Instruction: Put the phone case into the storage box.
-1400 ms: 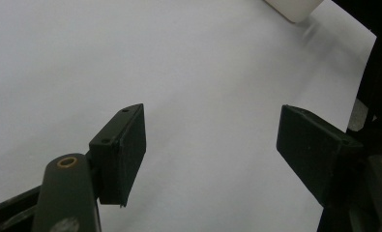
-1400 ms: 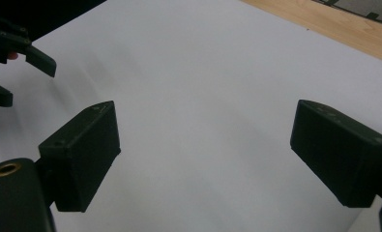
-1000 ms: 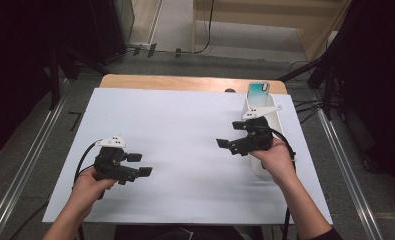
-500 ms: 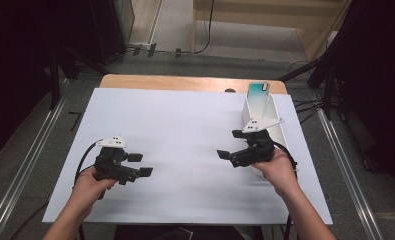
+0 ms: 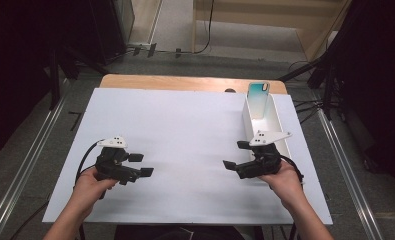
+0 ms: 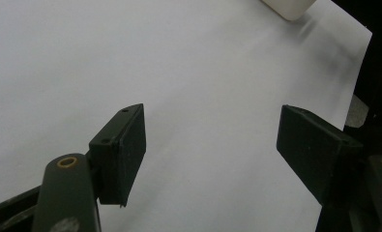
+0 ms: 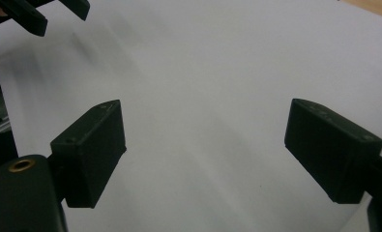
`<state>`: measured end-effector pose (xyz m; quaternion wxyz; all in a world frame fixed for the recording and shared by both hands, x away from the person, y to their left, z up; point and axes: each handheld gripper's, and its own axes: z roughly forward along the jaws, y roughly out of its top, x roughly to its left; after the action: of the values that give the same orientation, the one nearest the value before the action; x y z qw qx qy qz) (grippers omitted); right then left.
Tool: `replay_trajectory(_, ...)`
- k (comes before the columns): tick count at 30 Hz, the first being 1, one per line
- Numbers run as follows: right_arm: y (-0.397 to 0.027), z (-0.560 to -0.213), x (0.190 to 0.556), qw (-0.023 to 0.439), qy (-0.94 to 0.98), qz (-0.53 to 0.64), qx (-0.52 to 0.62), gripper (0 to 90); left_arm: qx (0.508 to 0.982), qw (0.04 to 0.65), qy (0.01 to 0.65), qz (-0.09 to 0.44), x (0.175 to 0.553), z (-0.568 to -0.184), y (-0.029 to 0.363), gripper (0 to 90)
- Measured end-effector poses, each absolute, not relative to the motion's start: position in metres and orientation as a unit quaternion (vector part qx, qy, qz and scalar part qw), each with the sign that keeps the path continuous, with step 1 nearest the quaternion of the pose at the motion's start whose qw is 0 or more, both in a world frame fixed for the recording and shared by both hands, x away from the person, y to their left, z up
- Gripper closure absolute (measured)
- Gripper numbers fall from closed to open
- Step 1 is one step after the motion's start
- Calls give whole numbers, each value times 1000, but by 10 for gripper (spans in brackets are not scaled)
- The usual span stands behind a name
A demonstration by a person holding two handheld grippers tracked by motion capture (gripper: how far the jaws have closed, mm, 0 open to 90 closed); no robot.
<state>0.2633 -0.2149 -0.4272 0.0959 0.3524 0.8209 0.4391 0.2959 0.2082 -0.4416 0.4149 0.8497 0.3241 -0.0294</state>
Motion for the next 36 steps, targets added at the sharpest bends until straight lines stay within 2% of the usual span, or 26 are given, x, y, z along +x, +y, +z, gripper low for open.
replay_trajectory(28,-236,-461,231,57,828,446,336,137,846,421,327,-28,295,-441,208,258)
replay_trajectory(36,-243,-467,223,70,828,444,336,137,847,419,326,-28,295,-441,208,258)
